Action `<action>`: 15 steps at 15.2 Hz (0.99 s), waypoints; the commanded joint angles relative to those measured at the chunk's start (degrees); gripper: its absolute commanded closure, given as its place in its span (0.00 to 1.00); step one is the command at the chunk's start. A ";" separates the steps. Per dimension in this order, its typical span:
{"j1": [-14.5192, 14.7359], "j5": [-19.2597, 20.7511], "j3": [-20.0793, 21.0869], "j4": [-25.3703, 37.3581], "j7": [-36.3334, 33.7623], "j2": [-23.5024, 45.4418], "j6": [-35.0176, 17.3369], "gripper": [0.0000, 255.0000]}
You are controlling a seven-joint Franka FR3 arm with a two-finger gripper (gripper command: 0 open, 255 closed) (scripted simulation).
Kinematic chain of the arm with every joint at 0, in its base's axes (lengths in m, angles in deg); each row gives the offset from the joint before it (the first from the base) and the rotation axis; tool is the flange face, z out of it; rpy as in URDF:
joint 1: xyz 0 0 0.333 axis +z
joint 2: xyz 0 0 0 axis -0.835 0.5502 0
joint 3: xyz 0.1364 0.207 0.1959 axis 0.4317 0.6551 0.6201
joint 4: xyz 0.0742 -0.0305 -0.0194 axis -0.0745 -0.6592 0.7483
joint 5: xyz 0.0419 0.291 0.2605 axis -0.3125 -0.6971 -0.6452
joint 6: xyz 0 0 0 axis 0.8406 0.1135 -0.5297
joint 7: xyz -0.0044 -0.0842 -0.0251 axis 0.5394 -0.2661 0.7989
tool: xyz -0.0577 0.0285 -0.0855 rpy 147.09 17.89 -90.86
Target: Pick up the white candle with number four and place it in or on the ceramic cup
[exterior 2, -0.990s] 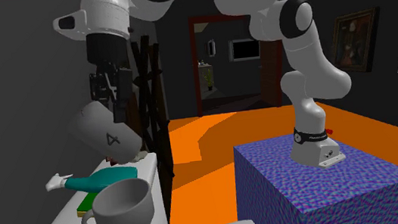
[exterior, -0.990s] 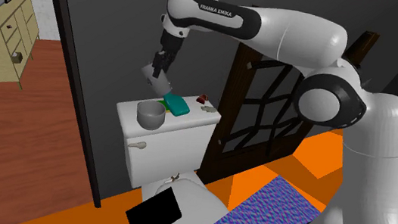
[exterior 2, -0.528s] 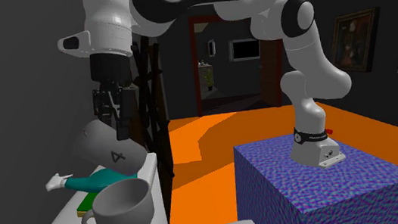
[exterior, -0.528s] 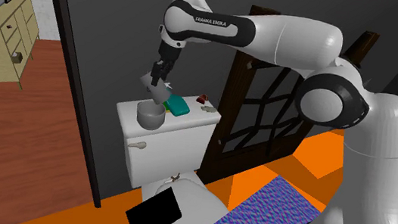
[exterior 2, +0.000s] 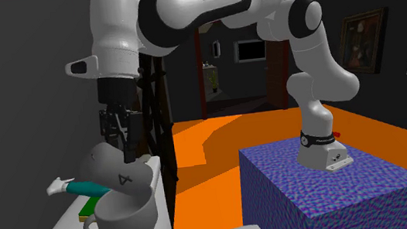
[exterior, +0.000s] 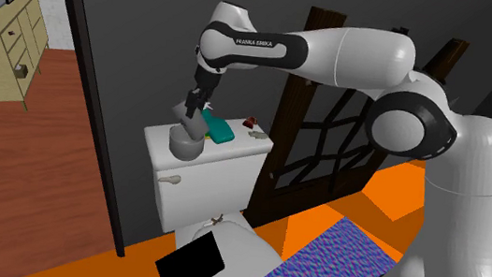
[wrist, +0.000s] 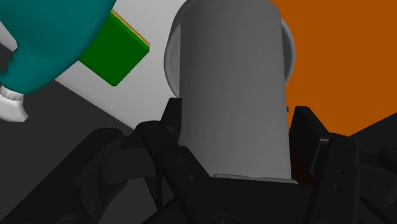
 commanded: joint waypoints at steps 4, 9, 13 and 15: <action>0.01 -0.07 0.01 -0.89 0.18 -0.10 -0.87 1.00; 0.01 -0.07 0.01 -0.90 0.18 -0.10 -0.88 0.00; 0.01 -0.07 0.01 -0.91 0.18 -0.11 -0.88 0.00; -0.10 0.07 -0.09 -0.10 0.08 -0.79 0.61 0.00</action>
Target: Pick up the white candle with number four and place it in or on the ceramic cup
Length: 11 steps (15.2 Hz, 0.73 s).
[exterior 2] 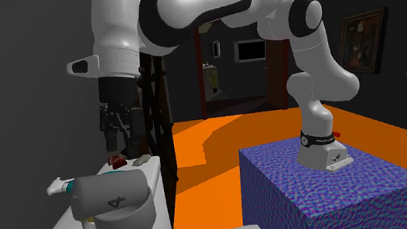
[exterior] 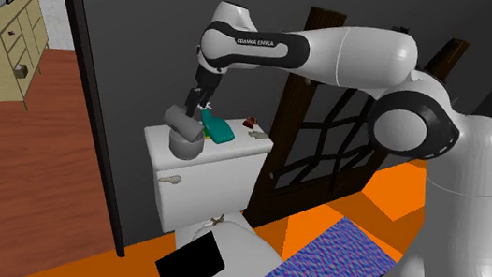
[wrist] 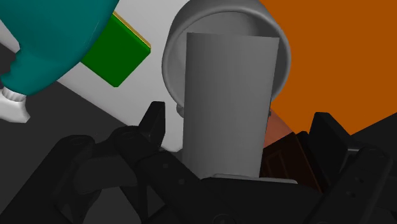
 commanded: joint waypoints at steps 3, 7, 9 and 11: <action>-0.41 0.40 -0.29 3.46 -0.41 -1.76 5.19 0.00; -0.41 0.40 -0.29 3.46 -0.40 -1.76 5.19 0.00; -0.41 0.40 -0.29 3.46 -0.40 -1.76 5.19 0.00; -0.41 0.40 -0.29 3.46 -0.40 -1.76 5.19 0.00</action>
